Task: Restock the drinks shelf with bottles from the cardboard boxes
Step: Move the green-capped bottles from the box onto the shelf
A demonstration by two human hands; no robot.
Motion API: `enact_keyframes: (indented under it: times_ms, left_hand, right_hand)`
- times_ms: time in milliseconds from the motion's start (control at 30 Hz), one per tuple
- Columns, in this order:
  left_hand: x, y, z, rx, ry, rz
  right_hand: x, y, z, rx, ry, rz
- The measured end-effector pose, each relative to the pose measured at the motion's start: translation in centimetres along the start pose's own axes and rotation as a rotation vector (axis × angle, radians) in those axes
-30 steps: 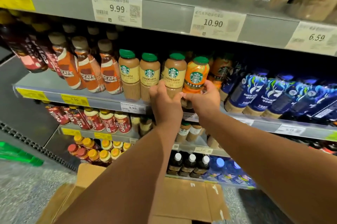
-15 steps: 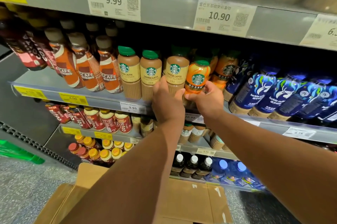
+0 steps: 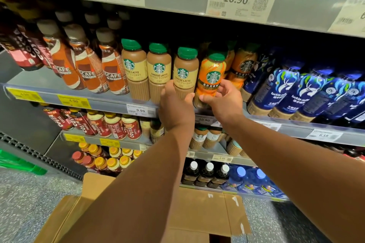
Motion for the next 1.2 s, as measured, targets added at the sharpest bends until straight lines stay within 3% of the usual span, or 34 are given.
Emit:
enact_keyframes:
  times_ms: [367, 633, 867, 1067, 1133, 1200]
  left_hand:
    - [0.2, 0.3, -1.0, -0.057, 0.011, -0.018]
    - [3.0, 0.6, -2.7, -0.191, -0.328, -0.190]
    - [8.3, 2.0, -4.4, -0.484, -0.616, -0.394]
    - [12.9, 4.0, -6.9, -0.520, -0.837, -0.513]
    - [14.7, 4.9, -8.1, -0.676, -0.841, -0.418]
    - [16.2, 5.0, -9.5, -0.692, -0.847, -0.414]
  right_hand:
    - [0.0, 0.3, 0.8, -0.041, 0.074, -0.031]
    - [0.7, 3.3, -1.2, -0.061, 0.661, 0.116]
    - [-4.0, 8.2, -0.8, -0.140, 1.188, -0.133]
    - [-8.8, 12.8, -1.1, -0.217, 1.335, -0.204]
    - [-10.2, 14.5, -1.0, -0.219, 1.341, -0.217]
    - [-11.6, 15.9, -0.8, -0.225, 1.373, -0.244]
Point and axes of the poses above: each hand's wrist, its own y-axis away from the middle knuckle, its own x-axis out of the back of the hand, z = x × y, the point moved 3 cm from there along -y, towards the middle knuckle, and after that the axes turned 6 degrees about -z, right-handed, at the moved point
